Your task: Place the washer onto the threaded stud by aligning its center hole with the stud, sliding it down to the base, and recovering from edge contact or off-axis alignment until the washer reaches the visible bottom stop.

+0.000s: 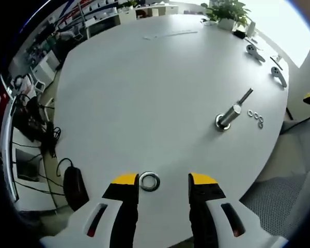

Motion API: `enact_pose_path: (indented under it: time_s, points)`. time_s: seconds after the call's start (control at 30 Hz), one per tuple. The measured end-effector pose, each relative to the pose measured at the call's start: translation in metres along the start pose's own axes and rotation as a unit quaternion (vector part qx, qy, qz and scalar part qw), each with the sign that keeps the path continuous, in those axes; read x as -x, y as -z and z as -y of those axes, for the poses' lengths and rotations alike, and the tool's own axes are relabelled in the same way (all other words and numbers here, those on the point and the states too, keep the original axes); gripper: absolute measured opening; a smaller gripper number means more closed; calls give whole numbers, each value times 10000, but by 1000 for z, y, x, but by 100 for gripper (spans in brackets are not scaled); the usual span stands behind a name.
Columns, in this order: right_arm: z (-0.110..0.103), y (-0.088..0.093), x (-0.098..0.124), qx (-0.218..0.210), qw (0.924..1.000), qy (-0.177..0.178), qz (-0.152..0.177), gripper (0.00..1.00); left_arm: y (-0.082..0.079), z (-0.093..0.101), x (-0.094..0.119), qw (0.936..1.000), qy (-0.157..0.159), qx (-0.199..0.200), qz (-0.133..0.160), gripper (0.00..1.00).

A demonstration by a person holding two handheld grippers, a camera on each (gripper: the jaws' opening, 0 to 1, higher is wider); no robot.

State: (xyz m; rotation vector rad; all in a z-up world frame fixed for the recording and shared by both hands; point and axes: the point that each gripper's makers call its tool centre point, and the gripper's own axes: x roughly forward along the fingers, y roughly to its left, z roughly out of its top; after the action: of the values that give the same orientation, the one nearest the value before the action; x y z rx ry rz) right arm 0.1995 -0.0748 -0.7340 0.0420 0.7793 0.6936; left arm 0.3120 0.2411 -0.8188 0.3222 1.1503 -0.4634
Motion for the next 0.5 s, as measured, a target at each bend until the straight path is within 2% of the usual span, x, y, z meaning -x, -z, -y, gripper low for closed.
enact_pose_path:
  time_s: [0.17, 0.33, 0.5]
  points:
    - [1, 1, 0, -22, 10000, 42, -20, 43, 8, -7, -13, 9997, 64, -15, -226, 36]
    - [3, 0, 1, -72, 9999, 82, 21, 43, 24, -14, -17, 9986, 117, -45, -519, 38]
    - [6, -1, 2, -118, 9998, 125, 53, 43, 35, -20, -26, 9977, 123, -36, -670, 37]
